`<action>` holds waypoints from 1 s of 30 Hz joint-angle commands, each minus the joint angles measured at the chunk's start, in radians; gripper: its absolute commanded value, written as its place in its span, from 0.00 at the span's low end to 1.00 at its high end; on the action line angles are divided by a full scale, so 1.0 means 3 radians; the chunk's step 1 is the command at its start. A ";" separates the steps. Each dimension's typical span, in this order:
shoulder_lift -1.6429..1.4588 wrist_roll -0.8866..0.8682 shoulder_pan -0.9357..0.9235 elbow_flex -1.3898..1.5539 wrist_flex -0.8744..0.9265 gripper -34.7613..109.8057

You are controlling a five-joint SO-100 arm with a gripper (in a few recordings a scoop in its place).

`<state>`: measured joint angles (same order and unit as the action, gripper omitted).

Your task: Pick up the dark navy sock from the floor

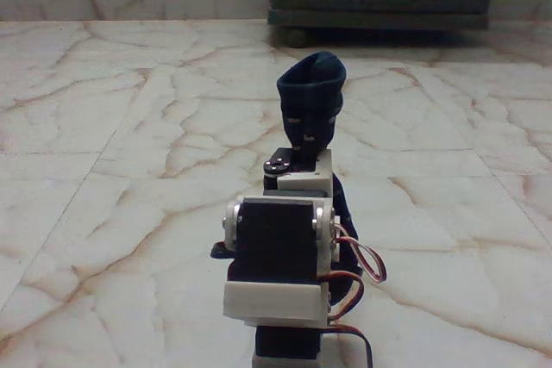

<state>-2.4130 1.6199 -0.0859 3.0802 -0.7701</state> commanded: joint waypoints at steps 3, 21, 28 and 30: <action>-0.0118 0.0005 0.0010 0.0005 -0.0015 0.24; -0.0107 -0.0031 0.0077 0.0010 0.0015 0.24; -0.0107 -0.0046 0.0082 0.0005 0.0010 0.24; -0.0107 -0.0051 0.0082 0.0005 0.0005 0.24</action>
<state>-2.4130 1.6183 -0.0660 3.0833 -0.7670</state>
